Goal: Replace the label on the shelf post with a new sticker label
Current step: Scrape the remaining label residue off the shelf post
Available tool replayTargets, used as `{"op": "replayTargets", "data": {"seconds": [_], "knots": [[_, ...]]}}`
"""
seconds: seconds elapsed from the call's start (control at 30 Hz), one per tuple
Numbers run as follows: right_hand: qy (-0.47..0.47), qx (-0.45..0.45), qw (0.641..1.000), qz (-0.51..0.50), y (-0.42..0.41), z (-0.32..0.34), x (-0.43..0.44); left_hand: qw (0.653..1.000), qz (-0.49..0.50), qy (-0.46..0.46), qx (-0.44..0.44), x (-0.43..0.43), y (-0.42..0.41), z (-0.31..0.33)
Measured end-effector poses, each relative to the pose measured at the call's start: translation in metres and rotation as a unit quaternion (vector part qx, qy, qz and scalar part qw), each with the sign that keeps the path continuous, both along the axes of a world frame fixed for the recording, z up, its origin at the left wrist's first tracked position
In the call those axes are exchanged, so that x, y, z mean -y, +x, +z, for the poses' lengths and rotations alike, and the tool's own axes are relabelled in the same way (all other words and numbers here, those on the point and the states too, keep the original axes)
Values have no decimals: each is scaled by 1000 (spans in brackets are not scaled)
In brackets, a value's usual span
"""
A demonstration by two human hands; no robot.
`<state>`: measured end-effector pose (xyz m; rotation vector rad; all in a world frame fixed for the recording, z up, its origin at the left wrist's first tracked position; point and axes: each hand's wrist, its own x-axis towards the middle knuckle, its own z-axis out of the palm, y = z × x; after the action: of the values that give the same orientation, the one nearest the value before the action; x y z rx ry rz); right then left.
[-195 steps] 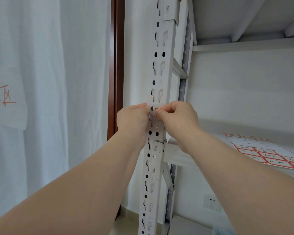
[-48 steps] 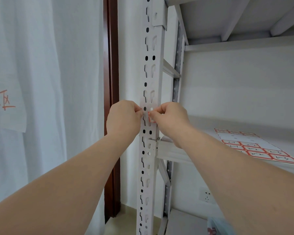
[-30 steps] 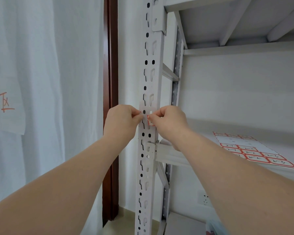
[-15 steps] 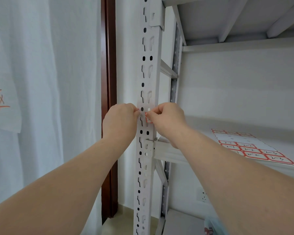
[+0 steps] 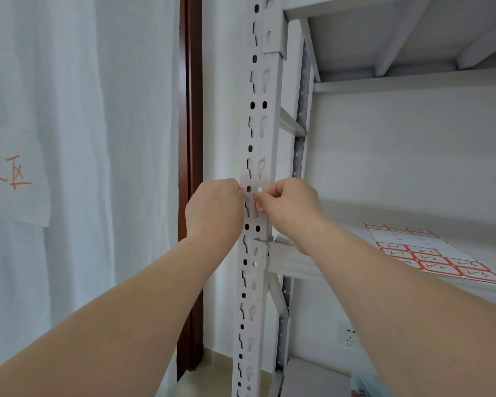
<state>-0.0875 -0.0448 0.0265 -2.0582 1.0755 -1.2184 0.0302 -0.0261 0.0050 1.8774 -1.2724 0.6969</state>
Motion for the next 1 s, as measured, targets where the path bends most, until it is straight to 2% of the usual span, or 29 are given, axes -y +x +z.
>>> {"op": "replayTargets", "data": {"seconds": [0.3,0.47,0.8,1.0], "knots": [[23,0,1000,8,-1,2,2,998,-57,-11,-32,-5,7,3],[25,-5,1000,13,-3,2,3,1000,-15,-9,8,-9,0,3],[23,-9,1000,13,-4,3,3,1000,-4,27,0,-12,-4,11],[19,-9,1000,9,-3,2,3,997,27,43,54,-8,0,9]]}}
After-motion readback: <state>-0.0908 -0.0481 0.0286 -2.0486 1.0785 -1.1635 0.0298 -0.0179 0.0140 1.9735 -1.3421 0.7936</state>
